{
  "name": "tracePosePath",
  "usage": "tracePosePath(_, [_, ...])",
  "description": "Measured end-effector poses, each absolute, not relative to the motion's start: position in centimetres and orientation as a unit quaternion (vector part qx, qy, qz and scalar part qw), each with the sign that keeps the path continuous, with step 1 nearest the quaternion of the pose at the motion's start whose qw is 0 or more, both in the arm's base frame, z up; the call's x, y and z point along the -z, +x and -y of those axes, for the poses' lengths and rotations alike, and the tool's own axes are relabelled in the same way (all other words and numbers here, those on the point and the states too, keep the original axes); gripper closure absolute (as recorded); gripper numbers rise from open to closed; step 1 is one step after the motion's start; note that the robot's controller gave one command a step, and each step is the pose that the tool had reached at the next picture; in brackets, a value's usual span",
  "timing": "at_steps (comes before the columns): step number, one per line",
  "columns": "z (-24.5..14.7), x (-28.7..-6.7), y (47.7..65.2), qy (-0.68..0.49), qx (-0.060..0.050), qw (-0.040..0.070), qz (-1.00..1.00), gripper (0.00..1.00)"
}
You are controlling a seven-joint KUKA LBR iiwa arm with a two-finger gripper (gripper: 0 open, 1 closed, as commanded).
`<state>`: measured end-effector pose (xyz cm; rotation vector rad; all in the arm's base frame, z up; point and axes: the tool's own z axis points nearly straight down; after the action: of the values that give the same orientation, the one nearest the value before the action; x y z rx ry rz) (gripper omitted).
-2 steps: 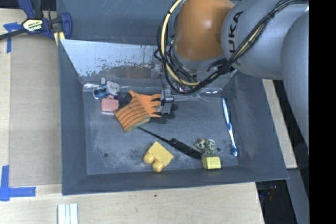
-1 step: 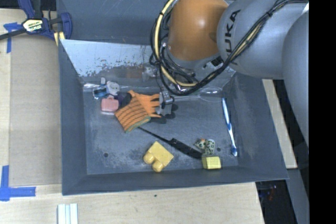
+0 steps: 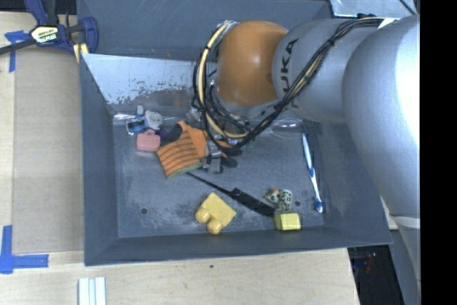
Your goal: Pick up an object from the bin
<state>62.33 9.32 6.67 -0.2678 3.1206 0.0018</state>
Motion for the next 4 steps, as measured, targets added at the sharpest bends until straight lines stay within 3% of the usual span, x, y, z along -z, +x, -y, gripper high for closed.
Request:
tracePosePath(1, [-8.4, -7.3, 62.5, -0.079, -0.001, 0.011, -0.997, 1.00])
tracePosePath(2, [-8.4, -7.3, 62.5, -0.079, -0.001, 0.011, -0.997, 1.00])
tracePosePath(3, [-8.3, -10.7, 62.3, -0.079, 0.000, 0.007, -0.997, 1.00])
tracePosePath(4, [-8.3, -13.6, 62.5, -0.079, 0.000, 0.011, -0.997, 1.00])
